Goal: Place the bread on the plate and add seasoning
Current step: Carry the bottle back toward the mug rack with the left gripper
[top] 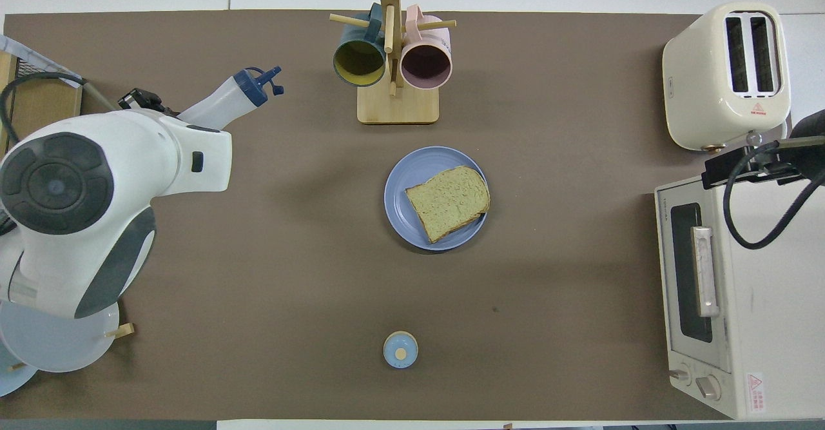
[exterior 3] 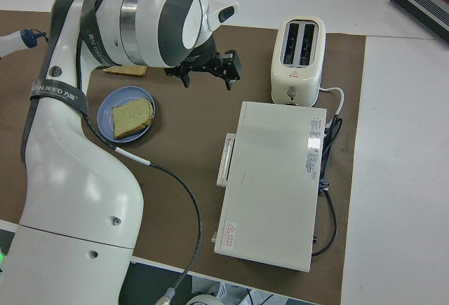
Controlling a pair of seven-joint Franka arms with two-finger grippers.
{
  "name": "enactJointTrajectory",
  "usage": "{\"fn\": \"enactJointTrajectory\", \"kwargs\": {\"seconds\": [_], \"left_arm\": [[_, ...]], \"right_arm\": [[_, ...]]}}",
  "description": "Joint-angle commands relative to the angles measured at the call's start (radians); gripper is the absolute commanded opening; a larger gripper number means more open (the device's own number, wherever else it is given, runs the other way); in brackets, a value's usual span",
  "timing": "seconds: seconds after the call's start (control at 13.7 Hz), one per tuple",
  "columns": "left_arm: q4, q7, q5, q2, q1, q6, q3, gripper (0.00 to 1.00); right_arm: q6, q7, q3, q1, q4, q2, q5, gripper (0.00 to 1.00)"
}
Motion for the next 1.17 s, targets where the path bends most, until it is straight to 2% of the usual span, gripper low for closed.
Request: {"fn": "enactJointTrajectory", "kwargs": {"seconds": [0.0,0.15,0.44,0.73,0.88,1.09], "left_arm": [[-0.134,-0.186,-0.086,-0.029,0.052,0.270,-0.013,0.00],[-0.188,-0.338,-0.099,-0.010,0.060,0.462,-0.013,0.00],[-0.200,-0.567,-0.099,0.109,0.061,0.763,-0.013,0.00],[-0.200,-0.681,-0.099,0.275,0.096,1.099,-0.013,0.00],[-0.191,-0.728,-0.100,0.336,0.109,1.209,-0.013,0.00],[-0.138,-0.738,-0.134,0.378,0.110,1.210,-0.013,0.00]], "right_arm": [[0.001,-0.028,0.011,-0.021,-0.002,-0.008,0.001,1.00],[0.001,-0.028,0.011,-0.021,-0.002,-0.008,-0.001,1.00],[0.001,-0.028,0.011,-0.021,-0.002,-0.008,-0.001,1.00],[0.001,-0.028,0.011,-0.021,-0.002,-0.008,-0.001,1.00],[0.001,-0.028,0.011,-0.021,-0.002,-0.008,-0.001,1.00],[0.001,-0.028,0.011,-0.021,-0.002,-0.008,-0.001,1.00]]}}
